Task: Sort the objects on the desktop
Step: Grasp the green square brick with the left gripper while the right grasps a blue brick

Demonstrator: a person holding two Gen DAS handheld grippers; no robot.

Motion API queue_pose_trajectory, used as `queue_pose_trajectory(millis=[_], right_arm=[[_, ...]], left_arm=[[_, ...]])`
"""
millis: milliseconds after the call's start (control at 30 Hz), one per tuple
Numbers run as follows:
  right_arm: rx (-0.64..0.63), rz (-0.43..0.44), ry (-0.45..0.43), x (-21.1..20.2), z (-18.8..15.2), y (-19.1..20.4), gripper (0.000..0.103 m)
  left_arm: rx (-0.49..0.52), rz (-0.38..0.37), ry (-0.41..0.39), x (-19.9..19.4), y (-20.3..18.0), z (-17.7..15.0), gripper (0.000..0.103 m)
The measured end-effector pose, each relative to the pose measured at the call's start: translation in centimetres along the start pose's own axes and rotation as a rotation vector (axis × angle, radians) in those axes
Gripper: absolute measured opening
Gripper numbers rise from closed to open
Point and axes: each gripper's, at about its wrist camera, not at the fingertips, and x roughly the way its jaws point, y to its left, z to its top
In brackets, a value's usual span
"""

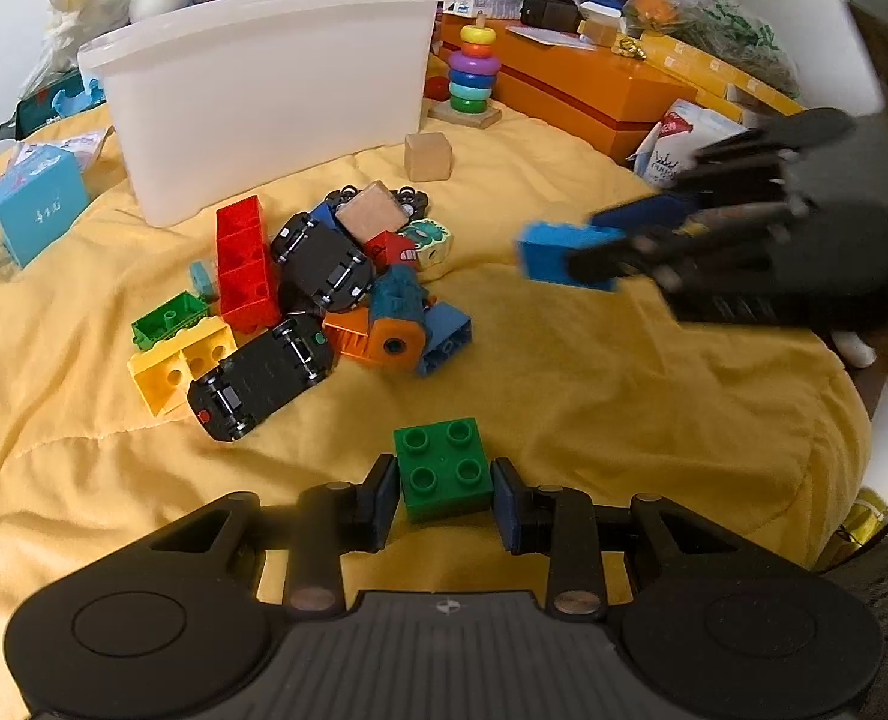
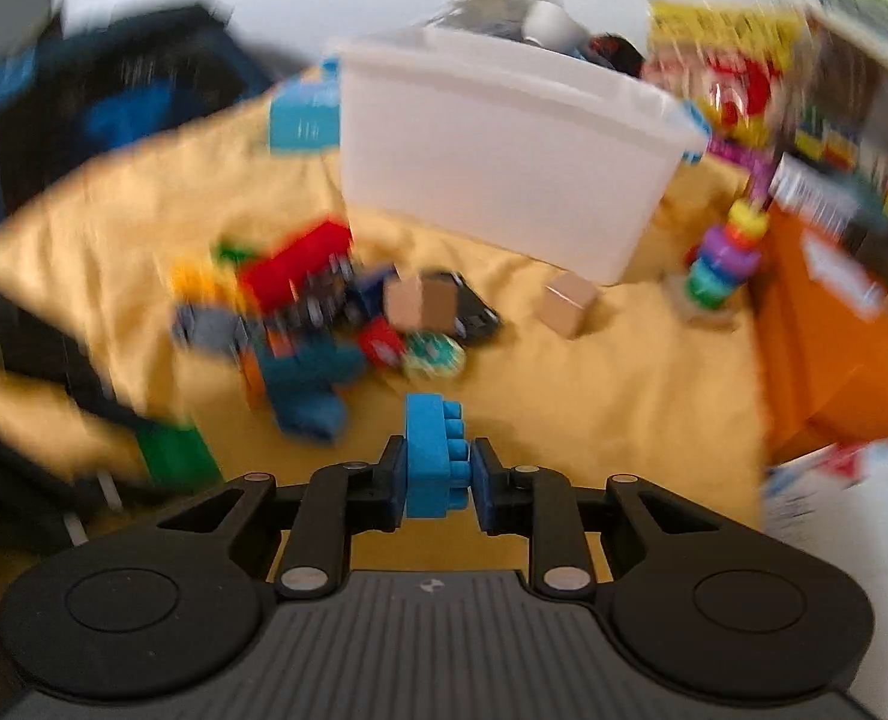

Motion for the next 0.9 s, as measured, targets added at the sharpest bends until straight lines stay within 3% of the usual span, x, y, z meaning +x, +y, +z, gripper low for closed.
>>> queue_pose_trajectory(millis=[67, 167, 433, 667, 800, 900], right_arm=[[-0.144, -0.070, 0.030, 0.3, -1.0, 1.3, 0.025], [-0.231, -0.049, 0.082, 1.1, -2.3, 2.5, 0.026], [-0.086, 0.085, 0.065, 0.3, -2.4, 1.7, 0.040], [0.022, 0.215, 0.027, -1.2, -2.1, 1.5, 0.043], [0.185, 0.168, -0.006, -1.6, -1.3, -0.6, 0.043], [0.340, 0.179, 0.030, -0.4, -1.1, -2.5, 0.047]], left_arm=[[-0.006, 0.001, 0.009, 0.2, 0.0, 0.1, 0.037], [-0.002, 0.007, 0.013, 0.3, -0.1, 0.2, 0.037], [-0.007, 0.027, 0.013, 0.2, -0.2, 0.1, 0.038], [-0.039, 0.033, 0.008, -0.3, 0.2, -0.2, 0.038], [-0.039, 0.037, 0.000, -0.3, 0.1, -0.2, 0.038], [-0.022, 0.040, 0.002, 0.1, -0.1, -0.1, 0.038]])
